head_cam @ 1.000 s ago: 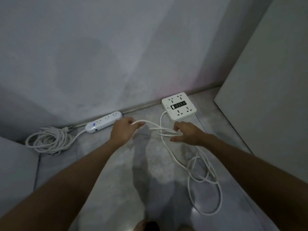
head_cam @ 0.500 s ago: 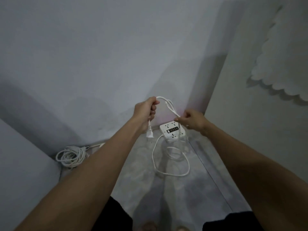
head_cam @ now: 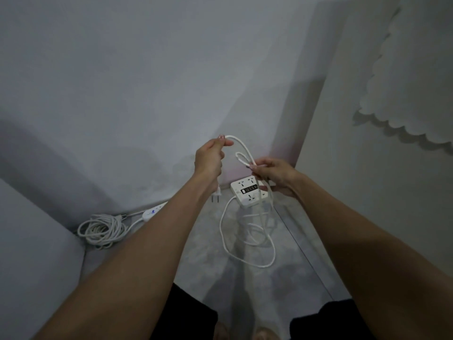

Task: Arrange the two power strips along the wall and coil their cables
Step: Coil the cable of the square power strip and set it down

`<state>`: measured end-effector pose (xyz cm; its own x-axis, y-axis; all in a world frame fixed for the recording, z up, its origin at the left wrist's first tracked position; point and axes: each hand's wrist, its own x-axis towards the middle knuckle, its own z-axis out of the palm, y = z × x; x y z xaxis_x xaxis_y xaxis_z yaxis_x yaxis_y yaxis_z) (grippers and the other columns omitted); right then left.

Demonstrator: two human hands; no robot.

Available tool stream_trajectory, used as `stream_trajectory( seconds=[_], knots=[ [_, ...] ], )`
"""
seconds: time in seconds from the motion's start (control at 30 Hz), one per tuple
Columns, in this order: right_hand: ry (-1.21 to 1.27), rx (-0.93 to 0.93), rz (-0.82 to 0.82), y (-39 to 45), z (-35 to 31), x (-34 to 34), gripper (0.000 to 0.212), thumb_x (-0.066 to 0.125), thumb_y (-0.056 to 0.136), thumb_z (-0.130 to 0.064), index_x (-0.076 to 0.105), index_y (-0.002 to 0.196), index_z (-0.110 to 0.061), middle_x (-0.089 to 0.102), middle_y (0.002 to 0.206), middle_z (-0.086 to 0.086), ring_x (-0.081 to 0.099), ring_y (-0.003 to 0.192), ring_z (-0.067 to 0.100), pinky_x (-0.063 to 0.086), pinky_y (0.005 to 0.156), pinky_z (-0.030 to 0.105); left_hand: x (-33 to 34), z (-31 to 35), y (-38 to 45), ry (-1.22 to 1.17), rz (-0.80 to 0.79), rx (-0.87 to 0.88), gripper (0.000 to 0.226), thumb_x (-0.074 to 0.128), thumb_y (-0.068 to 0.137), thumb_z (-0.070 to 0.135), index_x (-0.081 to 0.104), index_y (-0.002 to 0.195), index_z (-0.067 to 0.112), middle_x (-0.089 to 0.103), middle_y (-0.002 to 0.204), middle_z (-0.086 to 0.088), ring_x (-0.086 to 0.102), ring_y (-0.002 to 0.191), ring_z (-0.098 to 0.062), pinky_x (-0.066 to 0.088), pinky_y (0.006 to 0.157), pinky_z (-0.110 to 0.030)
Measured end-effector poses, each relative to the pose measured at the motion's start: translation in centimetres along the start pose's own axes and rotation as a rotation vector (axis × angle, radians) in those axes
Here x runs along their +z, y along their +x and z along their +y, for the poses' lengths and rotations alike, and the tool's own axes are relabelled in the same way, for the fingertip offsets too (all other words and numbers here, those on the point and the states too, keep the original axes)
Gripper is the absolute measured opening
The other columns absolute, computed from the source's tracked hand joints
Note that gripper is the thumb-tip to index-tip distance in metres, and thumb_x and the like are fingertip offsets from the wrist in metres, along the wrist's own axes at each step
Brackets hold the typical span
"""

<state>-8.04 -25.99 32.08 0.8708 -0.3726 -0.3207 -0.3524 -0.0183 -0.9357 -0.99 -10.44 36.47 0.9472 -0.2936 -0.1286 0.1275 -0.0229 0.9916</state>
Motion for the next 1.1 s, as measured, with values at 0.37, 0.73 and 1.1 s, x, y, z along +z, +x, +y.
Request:
stream_trajectory(
  seconds=[0.37,0.73,1.1],
  knots=[
    [0.038,-0.064,-0.068,0.1,-0.8,2.3,0.015,0.068,0.087,-0.027,0.064,0.076,-0.018,0.069,0.075,0.004,0.068,0.068,0.015,0.054,0.077,0.035,-1.2,1.7,0.7,-0.168,0.121,0.102,0.034,0.046,0.099,0.038,0.065,0.078,0.02,0.028,0.053,0.006,0.021,0.037,-0.005,0.017,0.037,-0.019],
    [-0.102,-0.15,-0.158,-0.2,0.0,0.1,0.017,0.07,0.079,0.005,0.061,0.09,-0.004,0.063,0.086,0.021,0.063,0.063,0.015,0.056,0.06,0.019,-4.4,-2.5,2.4,0.799,0.201,-0.009,0.048,0.037,0.102,0.033,0.04,0.142,0.007,0.037,0.141,-0.023,0.045,0.123,-0.039,0.038,0.103,-0.04],
    [-0.113,-0.061,-0.172,-0.5,-0.9,-0.2,0.012,0.059,0.087,-0.002,0.066,0.08,-0.007,0.065,0.073,0.008,0.047,0.054,0.008,0.034,0.043,0.016,-4.9,-5.4,0.7,1.279,-0.295,0.229,0.098,0.053,0.079,0.071,0.008,0.154,0.025,0.002,0.161,-0.013,0.014,0.143,-0.039,0.019,0.112,-0.05]
  ],
)
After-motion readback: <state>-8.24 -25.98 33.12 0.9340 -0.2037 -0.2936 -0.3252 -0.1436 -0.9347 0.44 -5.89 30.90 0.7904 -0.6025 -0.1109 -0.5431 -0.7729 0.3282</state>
